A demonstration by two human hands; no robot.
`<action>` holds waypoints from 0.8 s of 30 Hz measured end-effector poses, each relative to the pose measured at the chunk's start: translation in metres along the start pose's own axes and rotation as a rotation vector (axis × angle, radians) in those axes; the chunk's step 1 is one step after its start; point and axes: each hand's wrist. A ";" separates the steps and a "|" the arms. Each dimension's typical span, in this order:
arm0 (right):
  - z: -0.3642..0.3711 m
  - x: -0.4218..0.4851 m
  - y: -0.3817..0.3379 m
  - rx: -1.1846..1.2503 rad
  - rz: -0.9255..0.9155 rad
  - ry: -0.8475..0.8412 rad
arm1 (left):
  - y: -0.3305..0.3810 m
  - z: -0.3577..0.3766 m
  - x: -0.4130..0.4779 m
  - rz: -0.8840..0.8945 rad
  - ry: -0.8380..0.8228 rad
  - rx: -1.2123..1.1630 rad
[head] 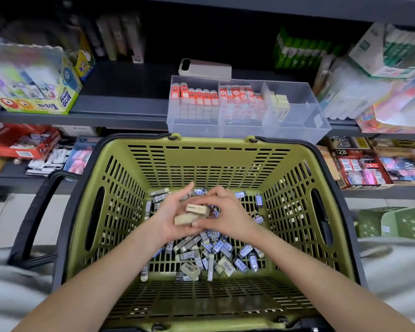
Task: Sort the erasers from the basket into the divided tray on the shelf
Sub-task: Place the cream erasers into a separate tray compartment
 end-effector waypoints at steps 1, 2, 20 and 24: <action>-0.003 0.000 0.001 0.099 0.038 -0.035 | 0.000 -0.001 0.000 -0.010 -0.019 0.003; -0.008 -0.001 0.001 0.259 0.116 -0.046 | -0.001 -0.001 -0.001 -0.034 -0.043 -0.011; 0.044 -0.043 0.090 -0.332 0.800 -0.309 | 0.004 0.001 -0.004 0.094 0.030 0.131; 0.047 -0.047 0.084 -0.334 0.819 -0.338 | 0.005 0.001 -0.004 0.096 0.029 0.129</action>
Point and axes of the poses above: each hand's wrist, its own x-axis towards the middle knuckle, its own z-axis out of the palm, y = z × x, and after that the axes turned 11 degrees about y, right-handed
